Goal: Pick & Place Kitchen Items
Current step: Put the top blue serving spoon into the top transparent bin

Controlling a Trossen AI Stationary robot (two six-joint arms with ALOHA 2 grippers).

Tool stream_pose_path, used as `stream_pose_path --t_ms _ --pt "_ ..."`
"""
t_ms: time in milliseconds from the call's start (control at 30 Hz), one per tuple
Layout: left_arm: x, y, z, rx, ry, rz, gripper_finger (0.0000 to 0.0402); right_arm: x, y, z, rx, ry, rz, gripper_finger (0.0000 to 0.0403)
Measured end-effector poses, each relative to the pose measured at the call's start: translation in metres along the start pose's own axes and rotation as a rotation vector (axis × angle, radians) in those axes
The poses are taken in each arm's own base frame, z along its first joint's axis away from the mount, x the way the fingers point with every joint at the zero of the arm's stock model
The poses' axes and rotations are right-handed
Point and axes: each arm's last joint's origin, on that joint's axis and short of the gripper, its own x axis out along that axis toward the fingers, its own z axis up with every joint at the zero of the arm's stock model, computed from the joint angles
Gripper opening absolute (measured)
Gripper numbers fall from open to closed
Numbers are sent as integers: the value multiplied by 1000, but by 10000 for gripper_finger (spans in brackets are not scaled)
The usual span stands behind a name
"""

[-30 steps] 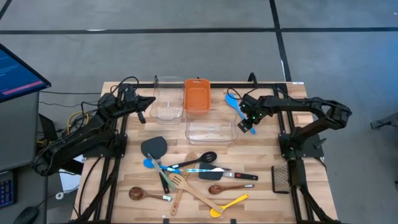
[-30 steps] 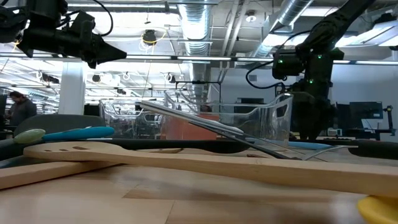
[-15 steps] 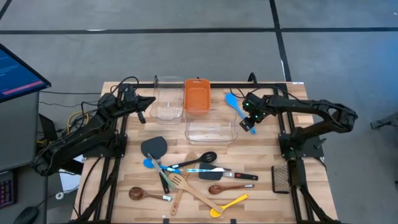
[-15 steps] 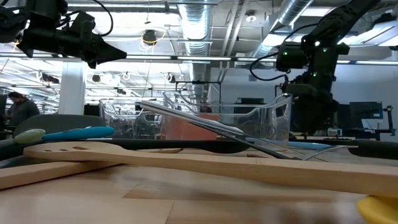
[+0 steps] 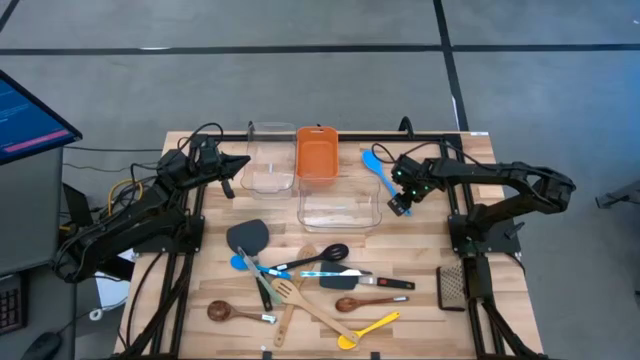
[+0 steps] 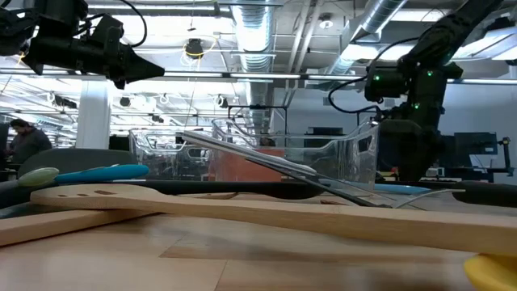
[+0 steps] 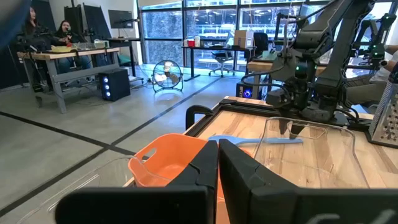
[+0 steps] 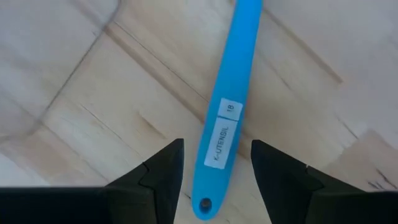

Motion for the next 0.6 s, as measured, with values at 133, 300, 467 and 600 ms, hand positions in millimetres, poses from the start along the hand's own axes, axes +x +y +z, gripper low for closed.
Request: stream_pose_path --t_ms 133,300,467,600 --pt "0 0 0 0 0 0 3 1 0 0 0 -7 0 180" --pt "0 0 0 -1 1 0 3 1 -1 0 6 -22 -38 181" --pt "0 0 0 -1 2 0 3 7 -2 1 19 -2 -57 179" --pt "0 0 0 -1 3 0 3 19 2 1 3 42 -75 178"
